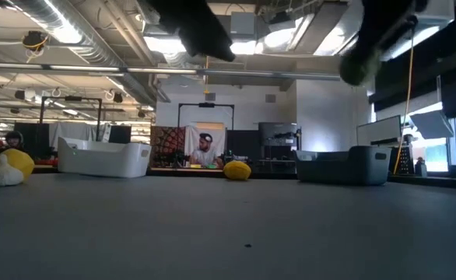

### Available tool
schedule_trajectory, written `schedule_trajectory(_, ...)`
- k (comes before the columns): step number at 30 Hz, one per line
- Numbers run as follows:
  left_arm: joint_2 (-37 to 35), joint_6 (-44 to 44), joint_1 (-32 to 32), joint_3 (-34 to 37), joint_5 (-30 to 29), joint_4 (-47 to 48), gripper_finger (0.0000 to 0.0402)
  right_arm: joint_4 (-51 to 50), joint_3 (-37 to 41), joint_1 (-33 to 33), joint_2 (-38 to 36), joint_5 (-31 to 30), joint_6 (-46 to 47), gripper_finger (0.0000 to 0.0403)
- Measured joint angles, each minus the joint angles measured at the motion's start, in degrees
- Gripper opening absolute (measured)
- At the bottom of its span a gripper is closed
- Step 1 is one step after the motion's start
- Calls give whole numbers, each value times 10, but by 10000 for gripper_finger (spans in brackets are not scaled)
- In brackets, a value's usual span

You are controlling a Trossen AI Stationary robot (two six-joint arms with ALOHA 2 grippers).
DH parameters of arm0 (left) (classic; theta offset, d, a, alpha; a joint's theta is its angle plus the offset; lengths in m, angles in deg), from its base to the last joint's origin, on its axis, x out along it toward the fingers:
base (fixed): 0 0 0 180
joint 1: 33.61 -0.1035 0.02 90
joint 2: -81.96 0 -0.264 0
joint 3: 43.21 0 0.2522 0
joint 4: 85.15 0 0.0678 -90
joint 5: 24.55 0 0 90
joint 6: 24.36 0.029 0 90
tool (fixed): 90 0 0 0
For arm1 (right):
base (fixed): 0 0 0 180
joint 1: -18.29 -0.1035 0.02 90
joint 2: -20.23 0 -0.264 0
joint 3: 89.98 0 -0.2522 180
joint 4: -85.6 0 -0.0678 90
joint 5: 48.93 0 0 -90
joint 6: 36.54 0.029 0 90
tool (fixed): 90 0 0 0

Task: Sort produce into baskets
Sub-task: Put the lime into the white bin

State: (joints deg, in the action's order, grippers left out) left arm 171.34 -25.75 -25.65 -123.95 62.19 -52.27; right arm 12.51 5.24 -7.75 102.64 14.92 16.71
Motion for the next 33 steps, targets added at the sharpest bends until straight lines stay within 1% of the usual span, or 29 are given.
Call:
schedule_trajectory(3, 0, 17, 2, 0, -8, -21, 174, 62, 4, -21, 0, 0, -30, 166)
schedule_trajectory(6, 0, 47, 15, 0, -25, -48, 187, 116, 13, -33, 0, -9, -42, 166)
schedule_trajectory(9, 0, 91, 31, 0, -28, -84, 219, 157, 22, -37, 0, -29, -54, 166)
schedule_trajectory(13, 0, 148, 51, 0, -28, -129, 270, 197, 23, -36, 0, -38, -73, 166)
schedule_trajectory(16, 0, 206, 59, 0, -31, -149, 291, 237, 23, -36, 0, -38, -101, 166)
schedule_trajectory(23, 0, 214, 63, 0, -35, -178, 296, 327, 23, -36, 3, -50, -145, 166)
schedule_trajectory(33, 0, 217, 67, 0, -34, -187, 296, 411, 23, -36, 5, -62, -177, 166)
